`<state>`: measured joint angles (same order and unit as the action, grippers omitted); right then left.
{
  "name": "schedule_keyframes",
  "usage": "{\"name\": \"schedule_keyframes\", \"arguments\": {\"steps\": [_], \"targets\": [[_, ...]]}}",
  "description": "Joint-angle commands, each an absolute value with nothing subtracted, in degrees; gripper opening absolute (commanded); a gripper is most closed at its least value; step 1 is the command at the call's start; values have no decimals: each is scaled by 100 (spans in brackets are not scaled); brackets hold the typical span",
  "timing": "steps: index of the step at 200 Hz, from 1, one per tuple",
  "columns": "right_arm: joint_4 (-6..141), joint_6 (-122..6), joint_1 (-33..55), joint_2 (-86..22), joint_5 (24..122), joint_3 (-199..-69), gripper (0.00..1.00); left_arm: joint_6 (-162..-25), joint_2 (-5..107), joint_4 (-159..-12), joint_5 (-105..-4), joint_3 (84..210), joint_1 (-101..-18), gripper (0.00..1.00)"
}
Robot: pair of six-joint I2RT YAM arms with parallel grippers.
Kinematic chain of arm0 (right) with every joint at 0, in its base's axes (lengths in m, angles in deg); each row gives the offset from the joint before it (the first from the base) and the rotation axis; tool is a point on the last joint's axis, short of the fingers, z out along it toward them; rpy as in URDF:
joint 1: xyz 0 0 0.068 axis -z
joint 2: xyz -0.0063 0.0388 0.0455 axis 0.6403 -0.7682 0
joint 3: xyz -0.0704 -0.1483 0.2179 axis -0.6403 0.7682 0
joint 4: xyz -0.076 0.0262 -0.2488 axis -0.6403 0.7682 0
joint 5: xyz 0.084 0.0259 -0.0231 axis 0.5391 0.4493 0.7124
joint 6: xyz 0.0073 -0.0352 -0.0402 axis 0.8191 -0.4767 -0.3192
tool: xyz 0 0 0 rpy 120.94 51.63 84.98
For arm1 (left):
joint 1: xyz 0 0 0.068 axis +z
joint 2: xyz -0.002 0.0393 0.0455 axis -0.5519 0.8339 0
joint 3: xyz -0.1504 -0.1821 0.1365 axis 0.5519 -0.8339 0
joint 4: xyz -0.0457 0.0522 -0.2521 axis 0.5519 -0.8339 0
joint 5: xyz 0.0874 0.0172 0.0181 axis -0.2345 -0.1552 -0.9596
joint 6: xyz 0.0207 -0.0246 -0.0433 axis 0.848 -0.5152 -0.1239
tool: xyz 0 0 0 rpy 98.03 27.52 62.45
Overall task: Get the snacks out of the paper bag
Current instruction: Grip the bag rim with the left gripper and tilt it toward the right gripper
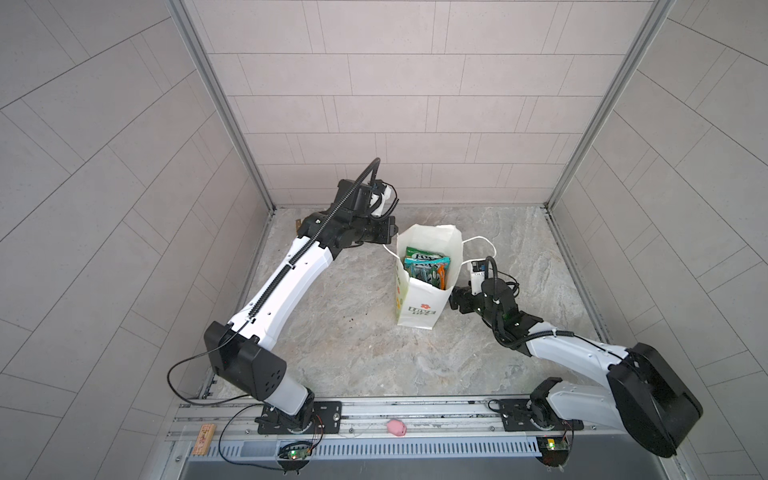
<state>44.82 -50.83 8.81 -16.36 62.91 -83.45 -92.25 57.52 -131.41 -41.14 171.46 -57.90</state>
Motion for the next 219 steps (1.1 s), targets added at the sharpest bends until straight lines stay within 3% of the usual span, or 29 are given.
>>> {"name": "schedule_keyframes", "arguments": {"steps": [1, 58, 147, 178, 219], "targets": [[3571, -4998, 551, -2067, 6013, -8631, 86, -8578, 5681, -13273, -3960, 17637, -5544, 0], [2770, -5079, -212, -3638, 5566, -9737, 85, -8002, 5917, -13361, -2783, 18066, -4652, 0], [2453, -5003, -759, -5427, 5508, -11500, 85, -7533, 6402, -13694, -2793, 18751, -4337, 0], [2490, -5113, -770, -5386, 5359, -11466, 85, -7417, 6446, -13768, -2782, 18692, -4343, 0], [2534, -5362, -713, -4644, 5240, -10390, 89, -7683, 6165, -13376, -2786, 18131, -4378, 0]]}}
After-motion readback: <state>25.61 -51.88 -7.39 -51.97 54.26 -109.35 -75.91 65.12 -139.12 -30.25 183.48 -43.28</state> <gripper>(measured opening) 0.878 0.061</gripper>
